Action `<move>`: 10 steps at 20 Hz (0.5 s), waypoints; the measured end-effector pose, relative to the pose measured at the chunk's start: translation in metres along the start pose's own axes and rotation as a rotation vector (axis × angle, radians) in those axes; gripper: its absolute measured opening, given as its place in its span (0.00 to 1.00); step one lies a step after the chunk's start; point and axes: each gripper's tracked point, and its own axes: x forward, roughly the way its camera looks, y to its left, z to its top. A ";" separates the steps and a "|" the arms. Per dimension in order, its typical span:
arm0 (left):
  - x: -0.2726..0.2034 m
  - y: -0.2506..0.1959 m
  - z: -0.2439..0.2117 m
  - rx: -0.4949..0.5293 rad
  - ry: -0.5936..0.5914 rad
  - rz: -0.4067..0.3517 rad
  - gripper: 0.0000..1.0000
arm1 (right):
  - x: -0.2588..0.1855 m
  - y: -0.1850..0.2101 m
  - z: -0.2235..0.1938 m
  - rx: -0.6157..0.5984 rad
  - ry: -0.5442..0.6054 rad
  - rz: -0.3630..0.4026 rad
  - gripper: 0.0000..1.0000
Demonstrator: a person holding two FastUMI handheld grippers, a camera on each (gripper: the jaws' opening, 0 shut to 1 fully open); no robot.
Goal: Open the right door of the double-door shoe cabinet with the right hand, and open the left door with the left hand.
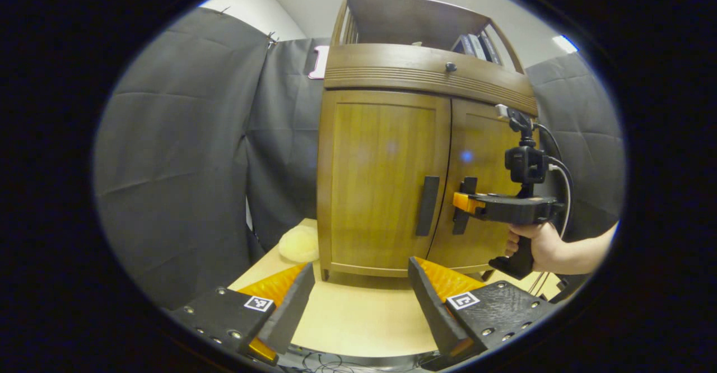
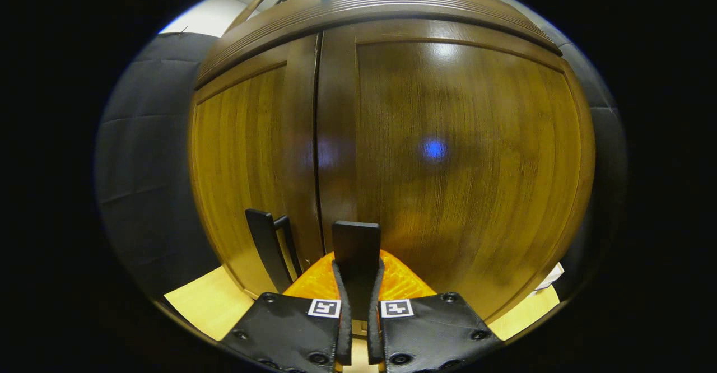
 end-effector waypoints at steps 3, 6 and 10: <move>-0.002 0.001 0.006 -0.014 -0.010 -0.020 0.99 | -0.010 0.003 0.004 -0.031 -0.013 -0.009 0.10; -0.011 -0.001 0.007 -0.007 -0.027 -0.034 0.99 | -0.022 0.005 0.000 -0.037 -0.007 0.007 0.12; -0.015 -0.009 0.000 0.023 -0.030 -0.057 0.99 | -0.044 0.008 -0.004 -0.062 0.002 0.008 0.12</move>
